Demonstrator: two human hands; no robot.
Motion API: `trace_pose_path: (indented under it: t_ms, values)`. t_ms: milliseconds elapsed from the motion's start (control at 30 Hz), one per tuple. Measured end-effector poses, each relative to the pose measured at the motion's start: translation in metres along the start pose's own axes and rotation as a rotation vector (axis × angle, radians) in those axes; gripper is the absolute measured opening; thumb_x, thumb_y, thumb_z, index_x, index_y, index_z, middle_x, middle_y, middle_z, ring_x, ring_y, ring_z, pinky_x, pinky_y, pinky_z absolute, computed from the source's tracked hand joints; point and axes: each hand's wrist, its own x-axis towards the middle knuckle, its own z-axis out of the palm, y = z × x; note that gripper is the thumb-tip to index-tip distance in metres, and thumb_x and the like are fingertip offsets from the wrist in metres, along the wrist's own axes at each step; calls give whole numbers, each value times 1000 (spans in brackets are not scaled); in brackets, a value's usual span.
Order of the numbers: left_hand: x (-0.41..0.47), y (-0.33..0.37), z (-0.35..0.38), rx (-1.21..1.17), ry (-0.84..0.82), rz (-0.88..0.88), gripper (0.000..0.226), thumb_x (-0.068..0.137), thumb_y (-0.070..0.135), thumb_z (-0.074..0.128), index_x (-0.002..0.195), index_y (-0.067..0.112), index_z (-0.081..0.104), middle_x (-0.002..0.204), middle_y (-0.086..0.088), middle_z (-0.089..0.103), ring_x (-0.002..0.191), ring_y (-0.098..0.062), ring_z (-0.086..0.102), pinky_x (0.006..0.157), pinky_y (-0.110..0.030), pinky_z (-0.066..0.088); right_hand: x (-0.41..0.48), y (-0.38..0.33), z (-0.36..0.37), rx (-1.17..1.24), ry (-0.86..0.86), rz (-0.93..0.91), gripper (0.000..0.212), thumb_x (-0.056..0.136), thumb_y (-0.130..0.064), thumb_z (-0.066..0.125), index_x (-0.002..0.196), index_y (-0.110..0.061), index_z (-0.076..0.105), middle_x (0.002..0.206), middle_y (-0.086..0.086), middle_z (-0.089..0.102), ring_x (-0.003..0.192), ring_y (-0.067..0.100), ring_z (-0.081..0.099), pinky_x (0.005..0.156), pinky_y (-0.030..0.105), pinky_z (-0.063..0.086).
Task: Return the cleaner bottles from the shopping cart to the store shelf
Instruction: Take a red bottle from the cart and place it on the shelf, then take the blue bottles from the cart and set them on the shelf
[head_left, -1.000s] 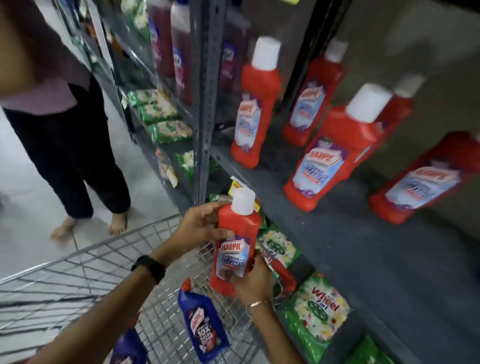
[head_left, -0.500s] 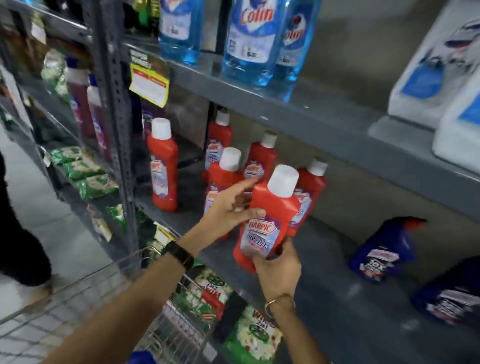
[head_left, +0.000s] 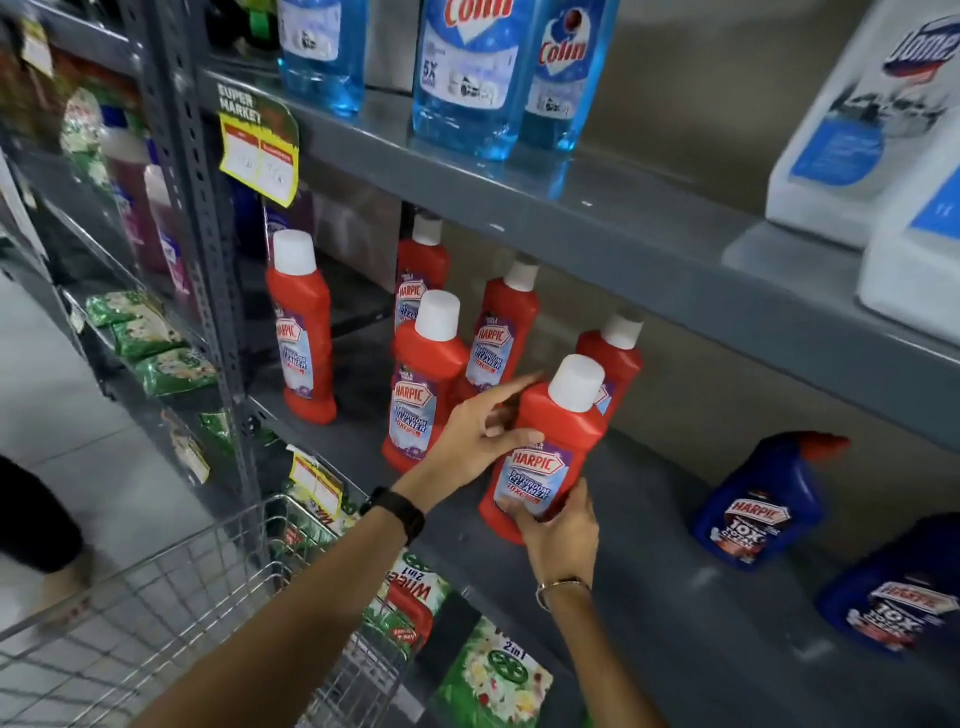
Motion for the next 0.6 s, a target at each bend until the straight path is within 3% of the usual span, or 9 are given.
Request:
trace_pose_path:
  t_ms: [133,233,300,333,433,500,600]
  values:
    - [-12,0,7,-14,127,46,57,79,8,66,125,31,41,123,11,53,108,9,55,89,-12,47,-5,2,5,-25,50,26,67,57,-33,83,109,-11,48,106,11,62,93,29,61,69,38,50]
    - [-44,-6,2,-53,331,110,46,79,5,65,115,31,52,117,15,60,110,-2,58,91,-18,48,-27,3,13,52,288,24,74,57,-37,81,116,-8,46,110,15,55,101,25,52,81,45,48]
    - [-77,-20,-13,-121,525,140,38,78,0,65,105,26,59,104,12,67,100,-10,64,85,-22,51,-53,3,26,130,436,-51,64,64,-43,71,114,-9,47,105,10,54,97,27,53,84,48,47]
    - [-97,-31,-23,-149,645,122,34,77,-2,65,101,22,60,99,10,68,95,-12,65,82,-22,52,-68,0,36,183,432,-71,57,68,-45,66,111,-12,49,102,5,53,95,26,54,84,44,47]
    - [-174,-88,-57,-191,980,-128,30,78,2,64,91,27,56,98,5,63,89,-12,62,79,-24,52,-109,-5,78,271,182,-147,40,79,-50,54,106,-20,51,94,-1,53,84,15,55,78,14,45]
    - [-232,-134,-80,-164,1139,-327,32,79,2,63,88,32,56,97,1,62,89,-15,60,81,-27,50,-130,-7,113,260,-78,-165,34,81,-54,49,104,-29,48,86,-8,56,75,11,56,66,16,49]
    - [-307,-196,-113,-93,1206,-608,28,80,-4,61,101,14,56,105,-15,60,90,-21,56,74,-18,50,-146,4,175,131,-428,-79,35,83,-39,58,109,-18,48,89,-3,61,74,15,58,60,22,46]
